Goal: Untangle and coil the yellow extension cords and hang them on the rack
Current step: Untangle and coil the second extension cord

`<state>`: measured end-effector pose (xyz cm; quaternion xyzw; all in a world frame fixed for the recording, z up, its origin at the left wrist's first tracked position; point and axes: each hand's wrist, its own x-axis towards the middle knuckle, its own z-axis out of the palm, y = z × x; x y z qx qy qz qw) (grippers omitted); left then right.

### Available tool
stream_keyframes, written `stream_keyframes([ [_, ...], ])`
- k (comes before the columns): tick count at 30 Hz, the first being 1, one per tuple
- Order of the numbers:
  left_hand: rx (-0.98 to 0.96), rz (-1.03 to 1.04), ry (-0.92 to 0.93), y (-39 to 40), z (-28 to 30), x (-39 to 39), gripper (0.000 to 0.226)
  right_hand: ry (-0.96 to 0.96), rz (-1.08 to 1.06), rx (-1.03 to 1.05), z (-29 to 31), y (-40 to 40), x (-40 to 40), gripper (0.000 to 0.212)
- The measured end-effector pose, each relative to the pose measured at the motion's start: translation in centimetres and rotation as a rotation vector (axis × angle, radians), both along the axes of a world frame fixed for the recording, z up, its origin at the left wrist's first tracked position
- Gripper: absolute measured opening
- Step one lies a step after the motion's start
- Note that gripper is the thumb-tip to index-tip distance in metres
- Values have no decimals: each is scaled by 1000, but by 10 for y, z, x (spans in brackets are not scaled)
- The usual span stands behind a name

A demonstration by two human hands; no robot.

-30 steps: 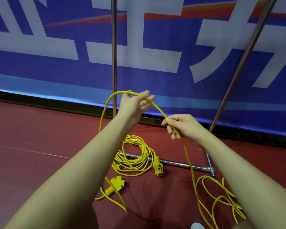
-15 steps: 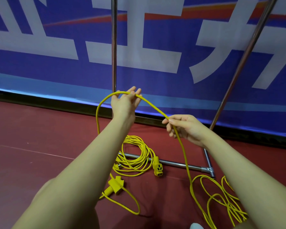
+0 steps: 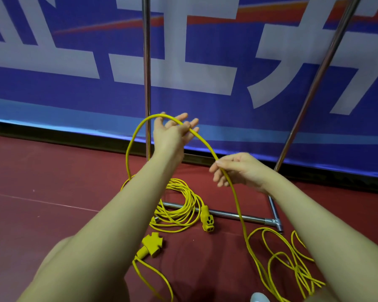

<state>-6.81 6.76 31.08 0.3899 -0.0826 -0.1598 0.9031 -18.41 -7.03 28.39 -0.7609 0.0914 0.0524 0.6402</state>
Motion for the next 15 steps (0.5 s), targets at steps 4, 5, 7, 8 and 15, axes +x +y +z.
stream_keyframes([
  [4,-82,54,87,11,-5,17,65,31,-48,-30,-8,-10,-5,23],
  [5,-75,27,113,11,-8,17,65,23,-61,-32,-7,-11,-5,22],
  [7,6,-85,114,4,-12,5,60,8,-72,-38,-5,-8,-4,22],
  [8,60,-145,93,0,-13,-4,55,1,-75,-41,-4,-5,-4,22],
  [15,88,-171,19,-7,-8,-15,60,-67,-59,14,5,5,-2,21],
])
